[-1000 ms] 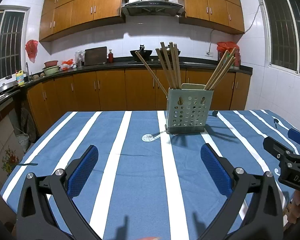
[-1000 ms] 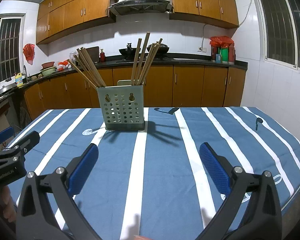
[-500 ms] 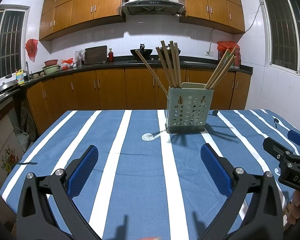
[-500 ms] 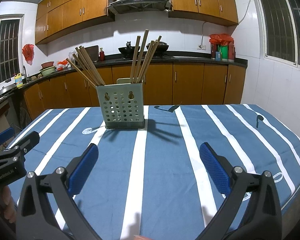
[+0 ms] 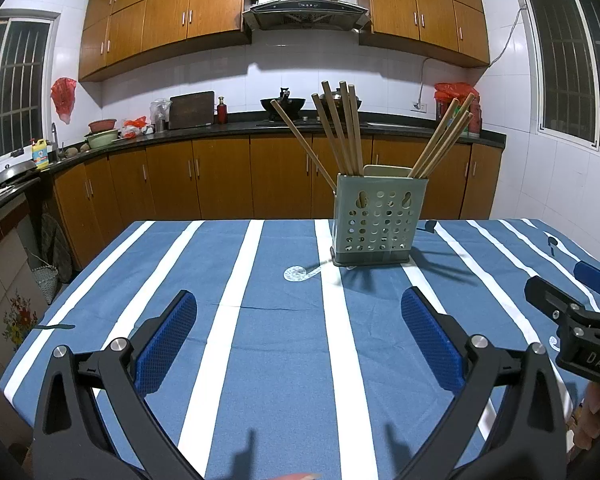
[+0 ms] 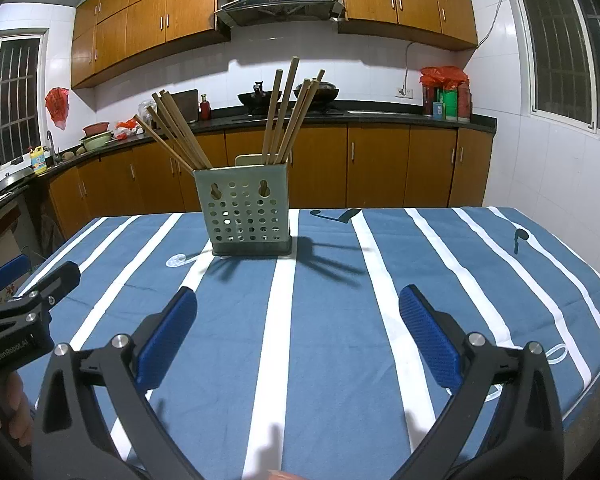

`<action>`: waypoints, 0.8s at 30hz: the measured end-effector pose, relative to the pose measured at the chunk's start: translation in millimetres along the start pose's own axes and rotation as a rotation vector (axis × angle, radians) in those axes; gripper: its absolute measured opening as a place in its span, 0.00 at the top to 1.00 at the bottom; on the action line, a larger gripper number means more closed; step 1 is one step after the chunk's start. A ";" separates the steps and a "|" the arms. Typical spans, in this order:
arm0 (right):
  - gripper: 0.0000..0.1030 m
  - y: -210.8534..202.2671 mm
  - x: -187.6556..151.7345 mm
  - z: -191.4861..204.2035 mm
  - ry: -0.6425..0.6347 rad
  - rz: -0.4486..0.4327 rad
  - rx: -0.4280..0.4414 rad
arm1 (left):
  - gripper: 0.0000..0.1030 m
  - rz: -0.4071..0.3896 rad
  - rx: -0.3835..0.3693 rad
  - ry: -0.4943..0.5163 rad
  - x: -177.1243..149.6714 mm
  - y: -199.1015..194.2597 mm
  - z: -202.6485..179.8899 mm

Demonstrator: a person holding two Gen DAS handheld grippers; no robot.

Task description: Organize utensils

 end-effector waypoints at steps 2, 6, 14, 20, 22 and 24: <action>0.04 0.4 -0.4 -0.2 0.000 0.000 0.001 | 0.02 0.000 0.000 0.000 0.2 -0.3 -0.2; 0.04 0.3 -0.1 -0.2 0.000 0.000 0.001 | 0.02 0.000 0.000 -0.001 0.3 -0.2 -0.2; 0.04 0.2 0.3 0.1 0.001 0.001 0.001 | 0.02 0.000 0.001 -0.001 0.8 -0.3 -0.8; 0.04 -0.6 -0.9 1.2 0.001 0.002 0.001 | 0.02 0.000 0.001 -0.001 0.8 -0.3 -0.5; 0.04 -0.3 -0.5 0.7 0.002 0.002 0.002 | 0.02 0.001 0.001 -0.001 0.8 -0.3 -0.4; 0.04 -0.2 -0.3 0.5 0.001 0.002 0.002 | 0.02 0.001 0.001 -0.001 1.0 -0.4 -0.5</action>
Point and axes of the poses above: each gripper's, at about its wrist camera, not at the fingertips, and y roughly the way its jaws point, z to its left, x to its top, the point moved 6 cm from there along y, roughly the way its jaws point, and after that the axes turned 7 degrees about -z, right-handed, at the moved point
